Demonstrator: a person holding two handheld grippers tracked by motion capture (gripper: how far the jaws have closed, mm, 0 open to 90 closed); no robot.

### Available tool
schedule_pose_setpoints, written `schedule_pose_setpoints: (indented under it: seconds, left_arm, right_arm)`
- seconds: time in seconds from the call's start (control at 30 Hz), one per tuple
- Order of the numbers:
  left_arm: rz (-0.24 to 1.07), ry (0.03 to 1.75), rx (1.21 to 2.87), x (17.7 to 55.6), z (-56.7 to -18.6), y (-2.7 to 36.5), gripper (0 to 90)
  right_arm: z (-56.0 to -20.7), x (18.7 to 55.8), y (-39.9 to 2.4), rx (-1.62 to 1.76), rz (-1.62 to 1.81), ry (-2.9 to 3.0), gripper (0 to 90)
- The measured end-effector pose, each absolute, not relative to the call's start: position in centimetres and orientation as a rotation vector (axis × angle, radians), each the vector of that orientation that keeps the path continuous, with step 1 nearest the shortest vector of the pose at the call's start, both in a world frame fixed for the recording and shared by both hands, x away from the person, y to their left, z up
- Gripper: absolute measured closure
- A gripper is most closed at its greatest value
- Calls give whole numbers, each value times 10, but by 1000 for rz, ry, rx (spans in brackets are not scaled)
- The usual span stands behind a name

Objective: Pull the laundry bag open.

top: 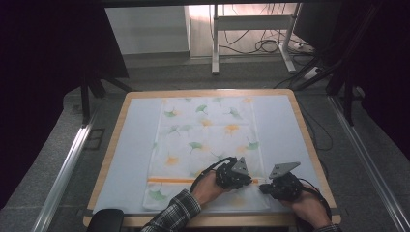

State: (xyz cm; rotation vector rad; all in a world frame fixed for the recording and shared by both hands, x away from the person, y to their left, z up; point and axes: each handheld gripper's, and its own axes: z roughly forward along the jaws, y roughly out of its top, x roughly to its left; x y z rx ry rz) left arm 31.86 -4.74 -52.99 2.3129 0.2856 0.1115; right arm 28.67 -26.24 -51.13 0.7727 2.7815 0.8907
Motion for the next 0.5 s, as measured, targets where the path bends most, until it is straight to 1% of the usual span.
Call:
schedule_pose_setpoints:
  seconds: [0.1, 0.13, 0.3, 0.4, 0.47, 0.5]
  left_arm:
    - [119, 279, 2311, 319, -528, -46, 868]
    - [106, 280, 2308, 319, -528, -46, 889]
    - [104, 282, 2319, 320, -530, -49, 873]
    - [100, 286, 2310, 320, -531, -51, 828]
    - [111, 278, 2317, 318, -531, -52, 839]
    - [100, 277, 2316, 318, -531, -52, 871]
  right_arm:
    - [-511, 287, -262, 774, 892, 2781, 850]
    - [-511, 287, -262, 773, 892, 2781, 850]
    - [-511, 287, -263, 780, 894, 2784, 850]
    - [-511, 287, -263, 782, 894, 2783, 850]
    - [-511, 287, -263, 782, 894, 2783, 850]
    - [-511, 287, -263, 782, 894, 2784, 850]
